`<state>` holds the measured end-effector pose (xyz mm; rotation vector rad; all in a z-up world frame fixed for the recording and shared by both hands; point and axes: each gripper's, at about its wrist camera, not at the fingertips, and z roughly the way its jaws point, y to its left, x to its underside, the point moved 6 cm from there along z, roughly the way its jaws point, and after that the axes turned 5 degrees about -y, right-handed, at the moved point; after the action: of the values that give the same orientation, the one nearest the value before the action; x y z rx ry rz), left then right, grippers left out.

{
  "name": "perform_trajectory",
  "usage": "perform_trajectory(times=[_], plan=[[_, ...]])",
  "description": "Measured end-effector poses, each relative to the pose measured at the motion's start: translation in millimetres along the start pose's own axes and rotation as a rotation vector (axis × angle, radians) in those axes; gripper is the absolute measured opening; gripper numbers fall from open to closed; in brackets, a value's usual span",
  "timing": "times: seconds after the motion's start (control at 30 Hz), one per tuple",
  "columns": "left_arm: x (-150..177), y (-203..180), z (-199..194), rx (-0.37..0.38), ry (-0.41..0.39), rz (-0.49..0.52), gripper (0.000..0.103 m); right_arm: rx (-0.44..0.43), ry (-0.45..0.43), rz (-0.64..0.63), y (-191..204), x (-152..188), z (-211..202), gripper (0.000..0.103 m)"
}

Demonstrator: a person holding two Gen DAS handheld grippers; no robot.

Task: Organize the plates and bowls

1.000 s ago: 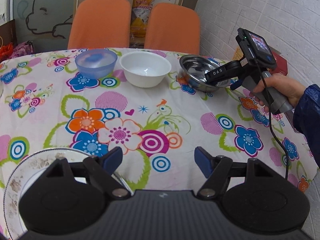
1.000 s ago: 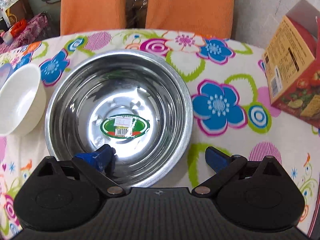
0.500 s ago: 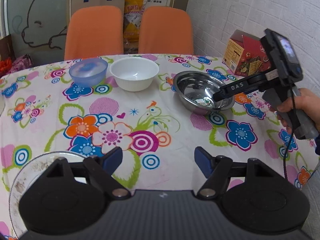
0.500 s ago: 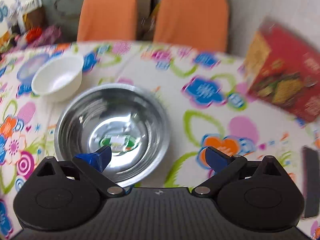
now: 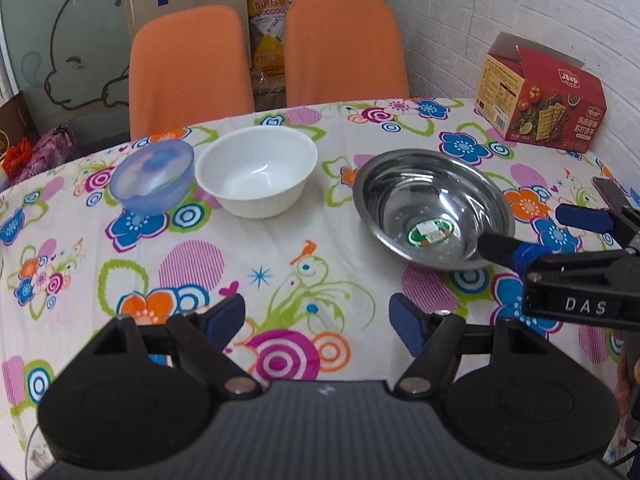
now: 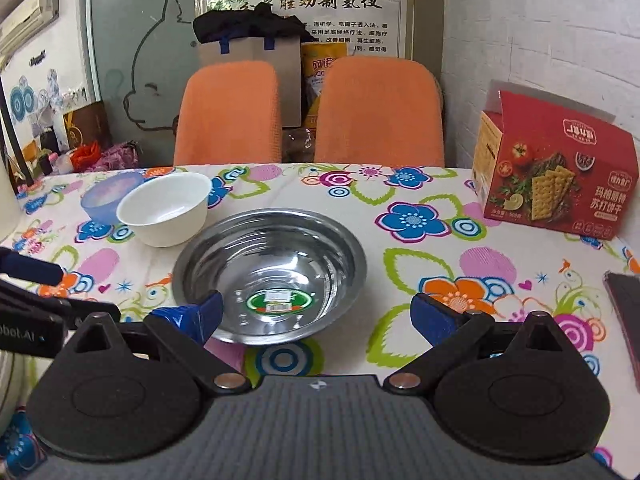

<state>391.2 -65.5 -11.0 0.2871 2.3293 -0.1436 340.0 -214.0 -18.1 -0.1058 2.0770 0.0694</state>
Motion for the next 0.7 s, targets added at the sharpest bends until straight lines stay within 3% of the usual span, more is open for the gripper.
perform_trajectory(times=[0.23,0.33,0.57,0.7], plan=[[-39.8,-1.8,46.0,0.083,0.033,-0.190,0.072,-0.062,0.044,-0.033,-21.3,-11.2,34.0,0.088],[-44.2,-5.4,69.2,0.074,0.076,-0.240,0.072,-0.083,0.099,-0.032,-29.5,-11.2,66.4,0.088],[-42.2,-16.1,105.7,0.057,0.137,-0.256,0.072,-0.133,0.131,-0.019,-27.0,9.0,90.4,0.088],[-42.5,-17.8,114.8,0.019,0.119,-0.226,0.072,-0.130,0.109,-0.066,-22.9,12.5,89.5,0.090]])
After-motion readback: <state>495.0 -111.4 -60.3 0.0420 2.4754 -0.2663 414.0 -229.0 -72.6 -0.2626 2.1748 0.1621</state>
